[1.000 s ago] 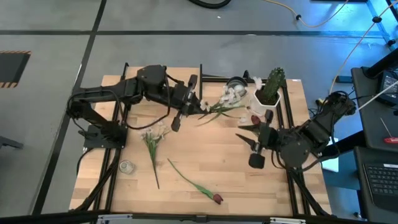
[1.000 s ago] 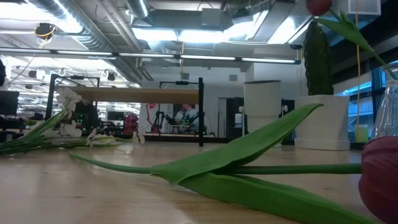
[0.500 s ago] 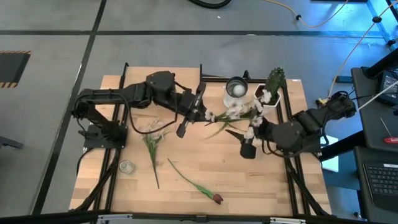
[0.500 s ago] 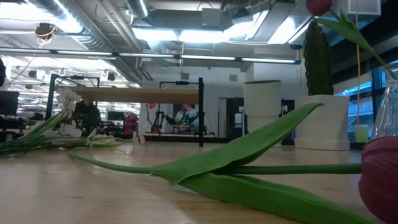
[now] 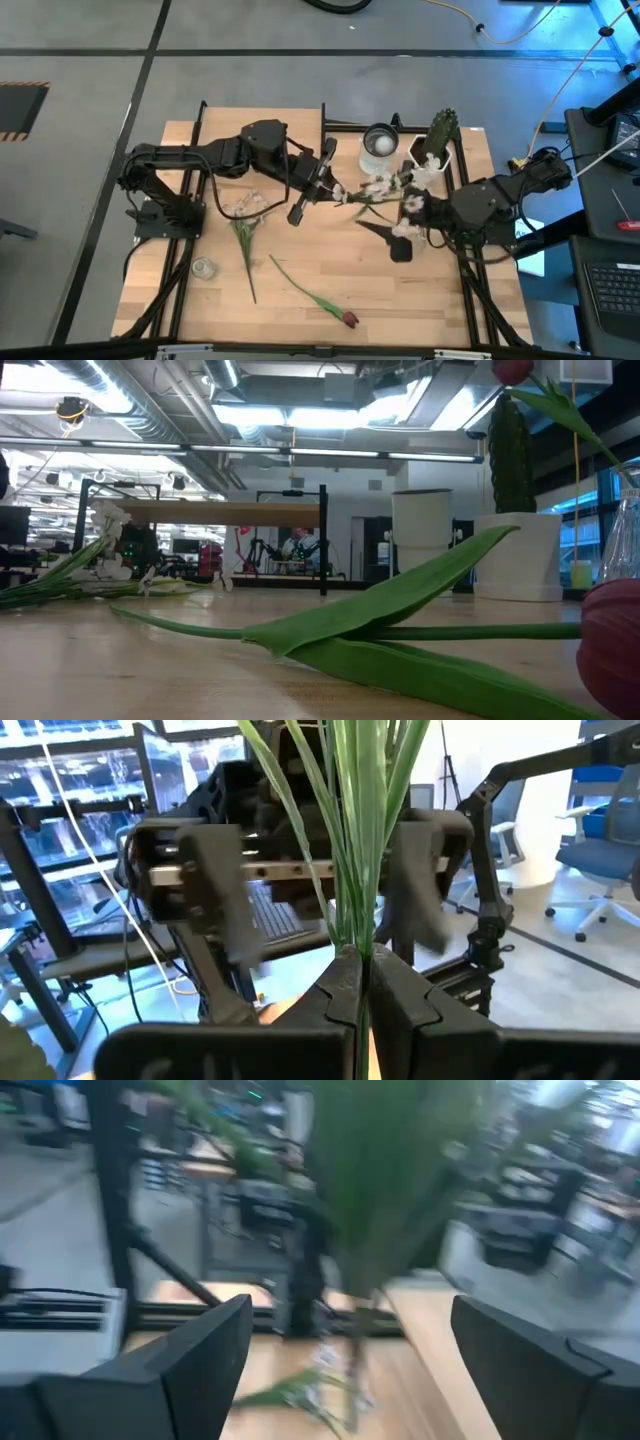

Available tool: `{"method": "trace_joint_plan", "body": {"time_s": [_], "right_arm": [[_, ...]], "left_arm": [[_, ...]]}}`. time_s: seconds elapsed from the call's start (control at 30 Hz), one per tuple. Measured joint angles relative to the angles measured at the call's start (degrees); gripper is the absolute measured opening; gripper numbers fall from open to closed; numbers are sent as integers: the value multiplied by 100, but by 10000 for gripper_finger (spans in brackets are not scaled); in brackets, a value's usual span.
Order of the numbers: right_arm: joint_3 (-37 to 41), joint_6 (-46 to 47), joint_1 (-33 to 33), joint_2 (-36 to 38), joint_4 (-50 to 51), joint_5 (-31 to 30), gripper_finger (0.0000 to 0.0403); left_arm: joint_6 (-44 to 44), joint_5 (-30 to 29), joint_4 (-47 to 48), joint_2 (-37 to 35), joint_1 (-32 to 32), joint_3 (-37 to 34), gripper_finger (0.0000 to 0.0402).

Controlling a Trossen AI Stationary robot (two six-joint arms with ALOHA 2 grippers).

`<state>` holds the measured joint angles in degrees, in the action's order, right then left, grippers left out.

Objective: Pick and place flowers into a vace then onto a shelf
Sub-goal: Put the right white flowers into the right transparent vase

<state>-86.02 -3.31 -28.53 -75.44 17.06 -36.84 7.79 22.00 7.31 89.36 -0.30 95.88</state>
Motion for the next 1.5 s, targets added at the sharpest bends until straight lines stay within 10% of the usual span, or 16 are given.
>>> {"method": "trace_joint_plan", "body": {"time_s": [0.43, 1.5], "right_arm": [[0, 74, 321, -230, -72, 370, 330], [0, 149, 321, -275, -357, 391, 67]], "left_arm": [[2, 71, -286, -2, 0, 0, 6], [98, 318, -251, -2, -120, 0, 8]]}}
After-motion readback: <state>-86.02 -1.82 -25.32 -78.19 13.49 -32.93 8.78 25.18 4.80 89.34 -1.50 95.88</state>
